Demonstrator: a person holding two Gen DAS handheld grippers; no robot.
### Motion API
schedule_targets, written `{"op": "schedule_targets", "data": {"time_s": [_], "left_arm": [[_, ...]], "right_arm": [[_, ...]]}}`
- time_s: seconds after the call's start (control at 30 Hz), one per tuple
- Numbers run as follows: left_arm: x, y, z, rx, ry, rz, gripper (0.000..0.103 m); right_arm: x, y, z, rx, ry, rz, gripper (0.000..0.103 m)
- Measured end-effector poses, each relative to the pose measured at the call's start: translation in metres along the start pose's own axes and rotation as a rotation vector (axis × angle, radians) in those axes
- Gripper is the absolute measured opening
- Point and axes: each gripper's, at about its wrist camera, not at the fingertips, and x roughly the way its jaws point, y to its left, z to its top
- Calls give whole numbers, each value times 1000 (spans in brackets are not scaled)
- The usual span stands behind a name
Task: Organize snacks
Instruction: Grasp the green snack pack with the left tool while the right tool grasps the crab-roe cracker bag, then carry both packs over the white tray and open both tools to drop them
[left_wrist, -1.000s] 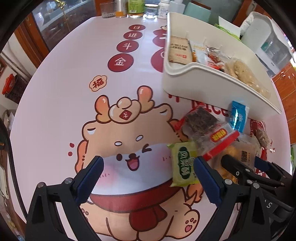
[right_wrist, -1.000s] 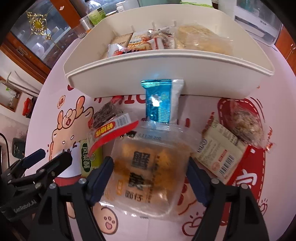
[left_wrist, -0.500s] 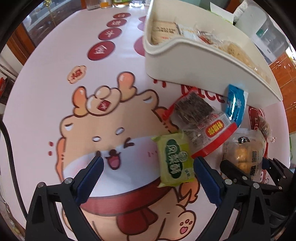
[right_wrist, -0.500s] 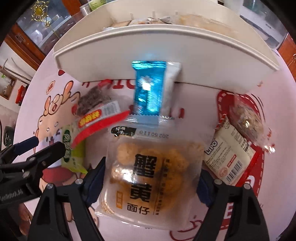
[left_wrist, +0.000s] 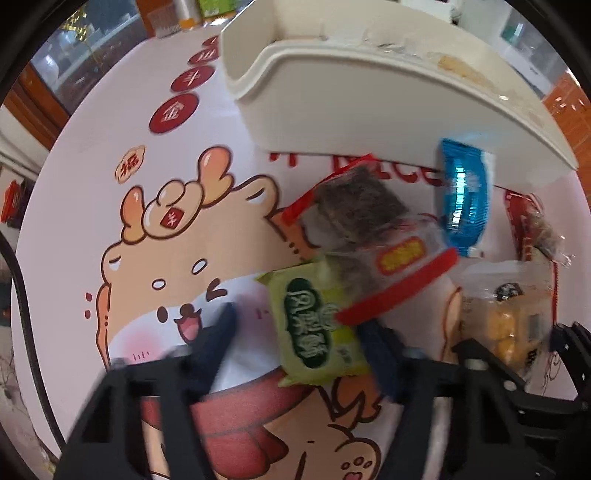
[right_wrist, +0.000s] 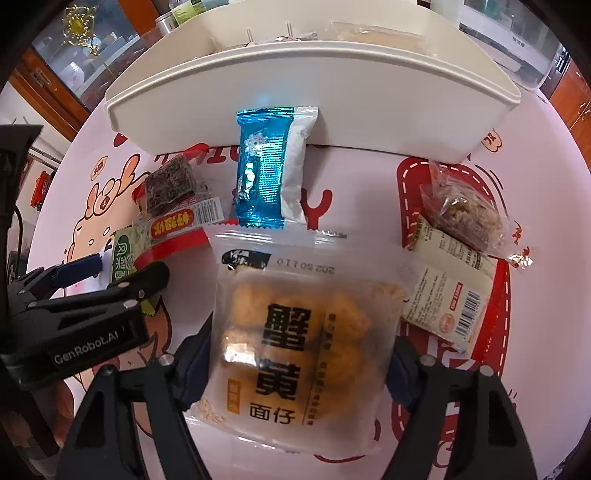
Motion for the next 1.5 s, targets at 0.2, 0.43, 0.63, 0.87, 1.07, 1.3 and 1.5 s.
{"op": "schedule_targets", "data": {"time_s": [0.2, 0.43, 0.63, 0.87, 1.07, 1.3, 1.5], "left_arm": [[-7, -8, -12, -13, 3, -3, 35], [-24, -7, -53, -37, 3, -41, 35], [-61, -11, -59, -30, -45, -76, 35], [-128, -3, -35, 14, -171, -94, 35], [-174, -8, 5, 91, -272, -66, 35], [-227, -7, 49, 163, -408, 0, 35], [-252, -5, 86, 186, -491, 33, 35]], "right_arm": [[-6, 0, -2, -30, -7, -18, 70], [-8, 14, -12, -61, -4, -12, 66], [-27, 19, -23, -91, -32, 3, 65], [-86, 18, -3, -133, -161, 3, 65], [-139, 18, 31, -165, -280, -17, 65], [-200, 19, 74, -200, -446, -101, 65], [-238, 28, 112, -209, -546, -146, 65]]}}
